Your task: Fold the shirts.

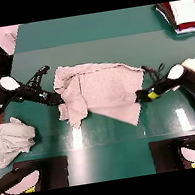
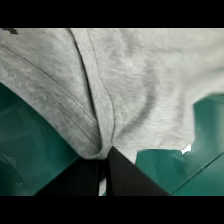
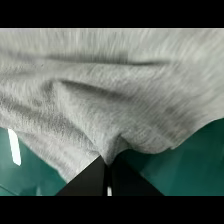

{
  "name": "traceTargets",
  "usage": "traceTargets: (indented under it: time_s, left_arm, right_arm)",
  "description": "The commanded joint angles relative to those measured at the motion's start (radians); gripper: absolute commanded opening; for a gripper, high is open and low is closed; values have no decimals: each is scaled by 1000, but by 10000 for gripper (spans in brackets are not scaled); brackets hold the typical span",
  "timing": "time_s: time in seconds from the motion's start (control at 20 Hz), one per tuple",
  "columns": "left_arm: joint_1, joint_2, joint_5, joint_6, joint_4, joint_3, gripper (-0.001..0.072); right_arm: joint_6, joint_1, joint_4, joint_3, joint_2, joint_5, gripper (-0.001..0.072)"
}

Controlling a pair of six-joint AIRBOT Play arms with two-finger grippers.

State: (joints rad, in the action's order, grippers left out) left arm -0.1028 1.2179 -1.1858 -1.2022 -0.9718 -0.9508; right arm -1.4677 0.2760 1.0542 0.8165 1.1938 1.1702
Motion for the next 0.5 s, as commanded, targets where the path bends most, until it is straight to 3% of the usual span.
traceTargets:
  time_s: [0.0,0.05,0.1,0.15,0.35,0.45]
  left_arm:
    - [15,10,50,-2,11,43,24]
    - [16,10,49,-3,10,43,118]
    - [20,8,40,-3,10,37,418]
    - [31,7,14,-29,10,25,598]
    - [40,-29,-105,-64,102,19,596]
    - [-36,-71,-56,-87,161,84,596]
  right_arm:
    - [1,-68,66,118,0,79,11]
    - [1,-63,64,129,0,78,11]
    - [2,-55,71,135,0,79,11]
    - [2,-44,72,138,0,77,11]
    - [3,-35,73,137,0,70,12]
    - [3,-35,73,137,0,63,12]
